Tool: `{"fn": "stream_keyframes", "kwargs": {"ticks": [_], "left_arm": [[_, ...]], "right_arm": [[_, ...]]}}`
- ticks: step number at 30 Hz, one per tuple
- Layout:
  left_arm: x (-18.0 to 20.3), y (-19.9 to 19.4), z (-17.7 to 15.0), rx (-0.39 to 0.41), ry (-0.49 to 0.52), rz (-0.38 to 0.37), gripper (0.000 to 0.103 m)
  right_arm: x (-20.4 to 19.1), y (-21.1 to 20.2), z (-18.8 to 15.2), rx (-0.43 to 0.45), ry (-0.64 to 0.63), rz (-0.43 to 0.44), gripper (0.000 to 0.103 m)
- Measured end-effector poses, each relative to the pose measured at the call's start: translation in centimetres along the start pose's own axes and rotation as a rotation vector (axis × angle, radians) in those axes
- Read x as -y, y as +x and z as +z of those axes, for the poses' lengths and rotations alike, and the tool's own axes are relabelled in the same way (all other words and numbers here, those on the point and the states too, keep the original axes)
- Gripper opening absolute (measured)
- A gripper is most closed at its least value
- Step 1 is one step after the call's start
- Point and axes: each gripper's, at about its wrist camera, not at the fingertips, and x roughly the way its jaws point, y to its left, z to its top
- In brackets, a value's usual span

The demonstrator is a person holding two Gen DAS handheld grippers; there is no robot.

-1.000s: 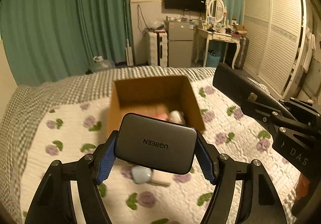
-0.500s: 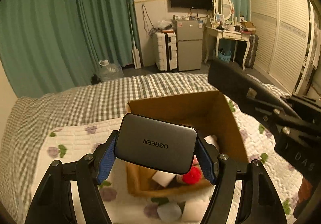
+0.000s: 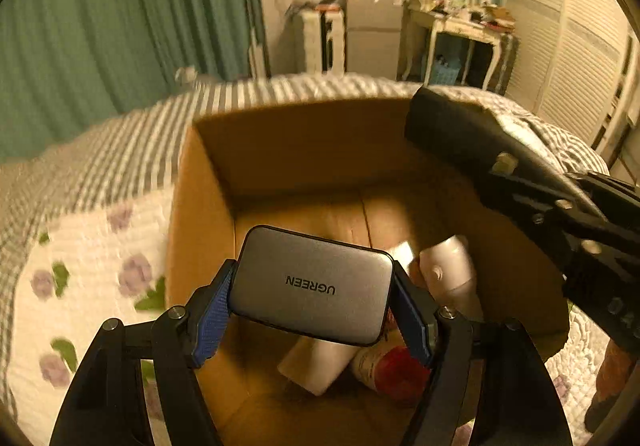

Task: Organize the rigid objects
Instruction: 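Lower the power bank and remote into the box and open both grippers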

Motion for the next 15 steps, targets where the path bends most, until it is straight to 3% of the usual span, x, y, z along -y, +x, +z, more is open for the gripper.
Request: {"fn": "stream_keyframes", "kwargs": {"ticks": [5, 11, 15], "left_arm": [[-0.1, -3.6, 0.4, 0.123, 0.017, 0.012, 0.075], [-0.4, -5.9, 0.1, 0.151, 0.059, 0.076, 0.075], [-1.6, -6.3, -1.5, 0.147, 0.018, 0.083, 0.075]], "right_arm": [[0.0, -0.3, 0.0, 0.007, -0.004, -0.007, 0.019], [-0.5, -0.4, 0.4, 0.011, -0.003, 0.0, 0.019], [-1.3, 1.0, 0.2, -0.007, -0.012, 0.03, 0.019]]}}
